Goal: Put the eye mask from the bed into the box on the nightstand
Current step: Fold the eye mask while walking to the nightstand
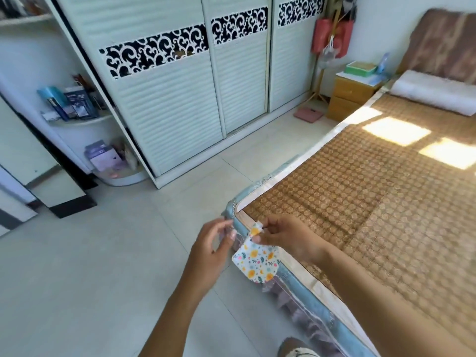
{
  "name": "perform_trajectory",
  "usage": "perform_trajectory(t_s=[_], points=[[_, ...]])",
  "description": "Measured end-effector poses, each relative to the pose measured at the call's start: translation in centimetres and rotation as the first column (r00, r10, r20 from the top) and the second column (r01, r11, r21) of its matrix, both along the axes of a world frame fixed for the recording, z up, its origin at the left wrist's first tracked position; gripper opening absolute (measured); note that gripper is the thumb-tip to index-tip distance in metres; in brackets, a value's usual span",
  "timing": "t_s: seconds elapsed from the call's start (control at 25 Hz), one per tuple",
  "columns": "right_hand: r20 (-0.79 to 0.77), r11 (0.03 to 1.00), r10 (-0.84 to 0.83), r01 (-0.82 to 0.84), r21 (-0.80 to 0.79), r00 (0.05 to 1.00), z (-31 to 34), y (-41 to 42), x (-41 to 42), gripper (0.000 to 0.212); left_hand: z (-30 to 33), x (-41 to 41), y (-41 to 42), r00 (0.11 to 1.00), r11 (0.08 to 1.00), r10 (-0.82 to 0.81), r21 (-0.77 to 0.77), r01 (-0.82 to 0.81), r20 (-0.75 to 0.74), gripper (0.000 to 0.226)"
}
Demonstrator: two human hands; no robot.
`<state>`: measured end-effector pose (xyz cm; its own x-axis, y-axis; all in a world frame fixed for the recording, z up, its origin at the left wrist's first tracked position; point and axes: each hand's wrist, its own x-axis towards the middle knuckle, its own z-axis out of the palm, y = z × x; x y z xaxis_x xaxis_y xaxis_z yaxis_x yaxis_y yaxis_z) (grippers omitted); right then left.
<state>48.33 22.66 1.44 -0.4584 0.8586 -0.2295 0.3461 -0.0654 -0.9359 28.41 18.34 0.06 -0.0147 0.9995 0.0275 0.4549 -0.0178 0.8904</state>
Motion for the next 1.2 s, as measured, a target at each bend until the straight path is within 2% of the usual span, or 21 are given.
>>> perform_trajectory(t_s=[0.08,0.16,0.28,0.4,0.52,0.64,0.8,0.96,1.08,1.2], points=[[-0.009,1.0,-0.004,0.004,-0.006,1.0,-0.1,2.4,-2.2,0.007,0.0,-1.5,1.7,0.995,0.995,-0.088,-0.04,0.089,0.04,0.028],[0.0,1.0,-0.004,0.004,0.001,1.0,-0.1,5.1,-4.1,0.013,0.2,-2.9,4.4,0.988,0.988,-0.129,-0.071,0.135,0.085,0.024],[0.052,0.998,0.063,-0.064,0.026,0.997,-0.1,9.7,-6.5,0.017,0.6,-5.3,9.8,0.971,0.97,-0.21,-0.096,0.221,0.119,0.039],[0.106,0.99,0.129,-0.134,0.042,0.986,0.2,16.2,-9.0,0.006,1.3,-7.8,17.5,0.934,0.919,-0.353,-0.169,0.357,0.056,0.049],[0.145,0.985,0.167,-0.172,0.025,0.975,0.6,24.1,-11.5,0.012,2.4,-10.1,26.0,0.921,0.905,-0.383,-0.225,0.361,-0.065,0.052],[0.168,0.987,0.161,-0.163,0.003,0.973,0.7,30.6,-13.4,0.006,2.9,-12.2,33.1,0.915,0.883,-0.397,-0.301,0.359,-0.072,0.05],[0.165,0.996,0.088,-0.086,-0.018,0.982,0.9,38.4,-16.1,0.022,2.6,-15.1,41.7,0.914,0.87,-0.397,-0.351,0.345,-0.087,0.051],[0.132,0.998,-0.01,0.019,-0.065,0.991,1.0,44.9,-17.5,0.028,2.0,-18.6,49.5,0.936,0.898,-0.343,-0.32,0.301,-0.081,0.022],[-0.01,0.955,-0.244,0.239,-0.177,0.97,0.2,50.0,-19.3,0.04,1.3,-22.0,56.4,0.965,0.927,-0.263,-0.284,0.246,-0.021,0.015],[-0.031,0.892,-0.429,0.418,-0.17,0.903,-0.9,55.2,-22.7,0.03,0.7,-25.1,63.1,0.94,0.902,-0.339,-0.297,0.312,-0.043,0.022]])
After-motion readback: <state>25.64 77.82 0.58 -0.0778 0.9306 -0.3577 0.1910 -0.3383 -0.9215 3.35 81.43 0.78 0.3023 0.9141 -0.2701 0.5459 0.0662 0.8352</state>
